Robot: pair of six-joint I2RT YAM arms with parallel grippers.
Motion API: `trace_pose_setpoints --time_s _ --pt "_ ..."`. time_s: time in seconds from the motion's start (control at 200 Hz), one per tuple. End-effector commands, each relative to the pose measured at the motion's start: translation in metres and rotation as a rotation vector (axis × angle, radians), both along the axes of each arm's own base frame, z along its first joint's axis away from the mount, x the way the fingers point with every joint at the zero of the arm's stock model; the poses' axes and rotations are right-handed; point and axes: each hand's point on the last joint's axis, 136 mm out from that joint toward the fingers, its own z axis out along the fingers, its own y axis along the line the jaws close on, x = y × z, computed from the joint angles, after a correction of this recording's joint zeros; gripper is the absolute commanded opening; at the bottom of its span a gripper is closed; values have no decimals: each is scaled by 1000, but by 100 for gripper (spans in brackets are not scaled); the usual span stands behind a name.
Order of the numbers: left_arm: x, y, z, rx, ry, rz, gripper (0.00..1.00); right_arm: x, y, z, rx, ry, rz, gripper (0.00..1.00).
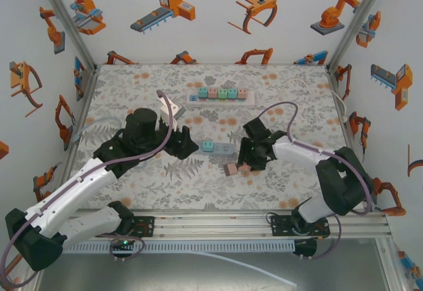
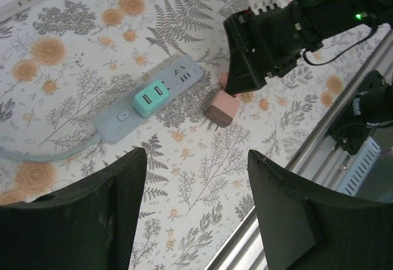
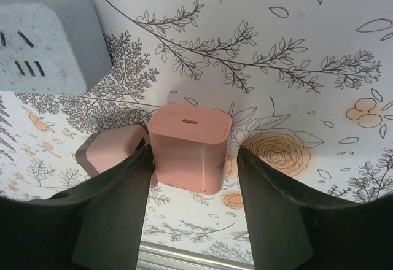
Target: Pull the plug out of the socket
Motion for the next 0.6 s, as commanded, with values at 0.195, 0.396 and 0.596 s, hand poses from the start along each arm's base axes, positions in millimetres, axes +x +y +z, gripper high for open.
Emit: trace_pose_setpoints --time_s 0.195,0.396,0.596 --pt "36 35 -11 53 34 284 63 11 -16 66 -10 -204 2 56" --pt "49 53 -29 61 127 393 65 34 -22 150 -71 -554 174 57" --pt "61 54 -49 52 208 421 66 37 12 205 -53 -869 530 56"
